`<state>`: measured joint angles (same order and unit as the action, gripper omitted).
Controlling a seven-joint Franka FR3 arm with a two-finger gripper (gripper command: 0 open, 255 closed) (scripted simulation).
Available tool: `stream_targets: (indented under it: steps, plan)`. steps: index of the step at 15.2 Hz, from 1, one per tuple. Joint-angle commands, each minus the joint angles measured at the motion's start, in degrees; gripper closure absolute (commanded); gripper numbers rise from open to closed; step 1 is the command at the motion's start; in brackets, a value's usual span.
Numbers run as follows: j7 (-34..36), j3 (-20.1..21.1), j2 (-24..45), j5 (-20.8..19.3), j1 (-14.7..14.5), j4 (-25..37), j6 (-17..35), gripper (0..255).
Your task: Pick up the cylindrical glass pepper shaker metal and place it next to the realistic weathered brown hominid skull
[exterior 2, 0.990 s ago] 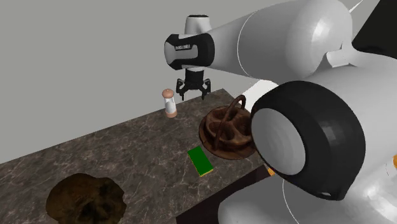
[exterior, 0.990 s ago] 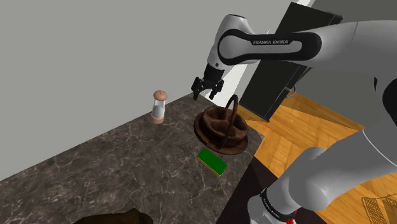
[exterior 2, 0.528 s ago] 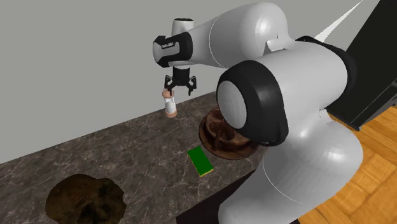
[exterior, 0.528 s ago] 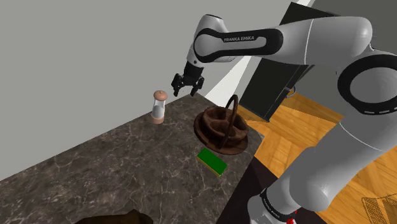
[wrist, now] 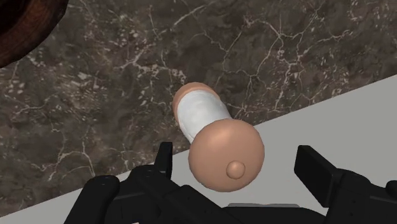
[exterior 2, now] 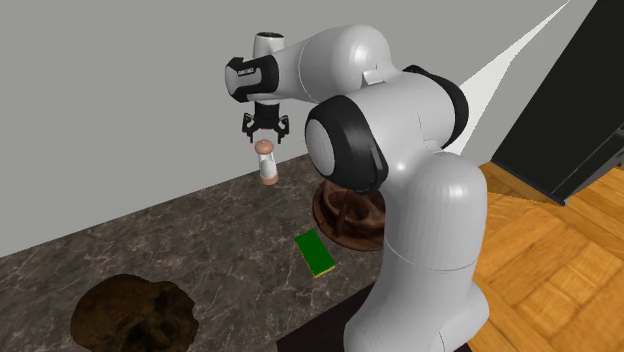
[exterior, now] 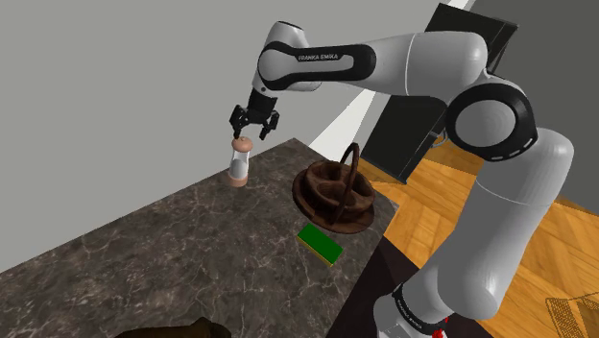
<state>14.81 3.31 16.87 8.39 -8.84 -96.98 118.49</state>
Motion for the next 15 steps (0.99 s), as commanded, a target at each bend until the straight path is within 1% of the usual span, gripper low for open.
stream_targets:
  steps: [1, 7, 14, 15]
  plan:
    - [-0.11, 0.08, 1.39, 0.11, -0.08, 0.52, 1.03, 0]
    - [-0.19, 0.24, 3.18, 0.20, -0.40, -1.20, 4.58, 0]
    - [-0.19, 0.24, 3.20, 0.20, -0.40, -1.18, 4.56, 0]
    - [-0.19, 0.24, 3.20, 0.20, -0.40, -1.18, 4.56, 255]
